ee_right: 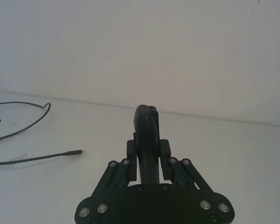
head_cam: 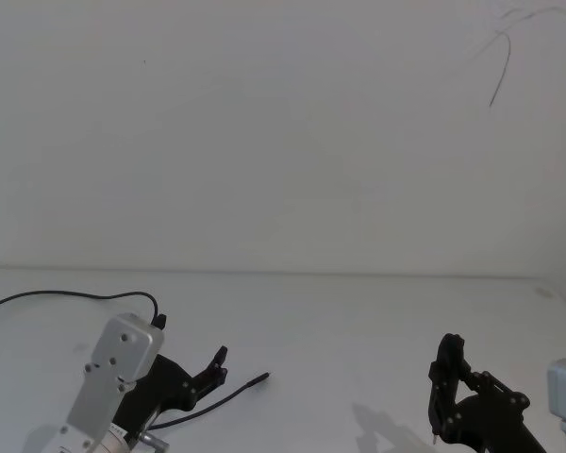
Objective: Pick up the data cable with the one hand.
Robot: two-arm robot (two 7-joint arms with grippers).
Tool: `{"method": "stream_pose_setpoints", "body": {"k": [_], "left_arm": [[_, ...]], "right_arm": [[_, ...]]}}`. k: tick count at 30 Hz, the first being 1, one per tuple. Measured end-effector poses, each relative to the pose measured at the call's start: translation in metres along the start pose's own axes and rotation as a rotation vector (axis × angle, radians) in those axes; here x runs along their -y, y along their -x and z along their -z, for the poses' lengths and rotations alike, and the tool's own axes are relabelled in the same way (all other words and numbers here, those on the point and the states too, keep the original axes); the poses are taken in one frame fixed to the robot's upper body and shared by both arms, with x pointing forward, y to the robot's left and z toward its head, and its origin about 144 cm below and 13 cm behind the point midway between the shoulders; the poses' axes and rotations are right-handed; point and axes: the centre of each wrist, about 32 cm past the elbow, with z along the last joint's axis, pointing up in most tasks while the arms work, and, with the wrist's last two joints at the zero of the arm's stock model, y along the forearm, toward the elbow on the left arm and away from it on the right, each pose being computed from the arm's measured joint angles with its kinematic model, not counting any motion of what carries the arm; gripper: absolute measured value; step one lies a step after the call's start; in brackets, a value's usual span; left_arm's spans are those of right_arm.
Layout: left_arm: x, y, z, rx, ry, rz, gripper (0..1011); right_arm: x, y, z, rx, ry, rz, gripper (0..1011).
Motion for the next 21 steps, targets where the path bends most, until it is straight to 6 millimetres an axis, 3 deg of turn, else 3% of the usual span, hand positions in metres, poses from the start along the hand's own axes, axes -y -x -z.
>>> {"method": "stream_pose_setpoints", "body": {"k": [21], "left_arm": [[0.0000,0.0000,0.0000,0.000,0.000,0.000,1001]], "right_arm": [[0.0000,0.0000,0.0000,0.000,0.000,0.000,283]]}}
